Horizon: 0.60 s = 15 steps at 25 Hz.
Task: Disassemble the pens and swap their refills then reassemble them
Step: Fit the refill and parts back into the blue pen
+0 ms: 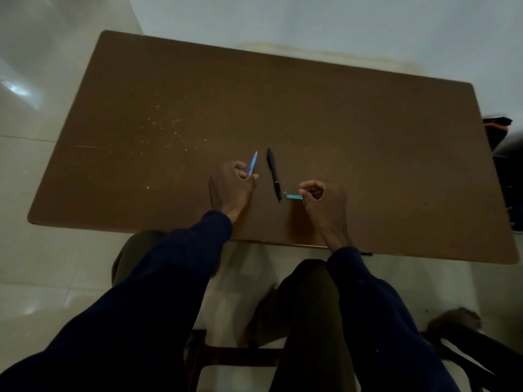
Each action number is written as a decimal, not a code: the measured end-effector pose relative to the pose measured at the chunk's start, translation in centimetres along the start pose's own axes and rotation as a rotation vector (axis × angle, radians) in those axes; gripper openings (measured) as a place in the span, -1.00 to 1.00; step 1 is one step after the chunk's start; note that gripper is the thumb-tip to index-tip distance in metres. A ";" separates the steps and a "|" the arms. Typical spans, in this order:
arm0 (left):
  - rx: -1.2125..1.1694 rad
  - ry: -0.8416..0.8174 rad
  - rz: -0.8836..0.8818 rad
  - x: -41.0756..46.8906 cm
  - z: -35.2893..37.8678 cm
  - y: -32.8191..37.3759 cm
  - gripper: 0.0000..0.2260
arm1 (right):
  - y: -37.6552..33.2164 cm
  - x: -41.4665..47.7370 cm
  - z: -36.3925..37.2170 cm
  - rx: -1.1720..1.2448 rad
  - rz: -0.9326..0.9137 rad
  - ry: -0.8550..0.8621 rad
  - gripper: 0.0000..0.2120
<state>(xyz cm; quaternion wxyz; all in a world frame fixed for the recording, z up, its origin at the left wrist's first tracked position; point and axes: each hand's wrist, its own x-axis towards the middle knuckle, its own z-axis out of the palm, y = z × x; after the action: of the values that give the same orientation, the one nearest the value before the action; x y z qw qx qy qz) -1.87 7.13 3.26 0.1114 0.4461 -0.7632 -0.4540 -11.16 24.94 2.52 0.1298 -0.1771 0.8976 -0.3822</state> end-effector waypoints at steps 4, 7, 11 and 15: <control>-0.008 0.026 -0.015 0.3 1.0 0.0 -0.70 | 0.8 0.5 -0.1 0.002 0.013 -0.004 -0.87; -0.037 0.032 -0.009 0.3 1.4 -0.1 -0.73 | 0.9 0.7 -0.1 0.039 0.002 -0.002 -0.85; -0.124 0.064 0.026 -0.4 1.3 0.1 -0.78 | -0.3 0.9 0.3 0.139 -0.036 0.009 -0.88; -0.247 0.000 0.035 -1.2 0.9 0.1 -0.80 | -3.1 1.6 1.1 0.353 -0.014 -0.021 -0.92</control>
<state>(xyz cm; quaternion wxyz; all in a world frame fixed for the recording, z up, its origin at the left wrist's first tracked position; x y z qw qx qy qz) -1.75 8.63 3.12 0.1734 0.4157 -0.7091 -0.5425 -11.46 21.55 3.87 0.1655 -0.1619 0.8139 -0.5328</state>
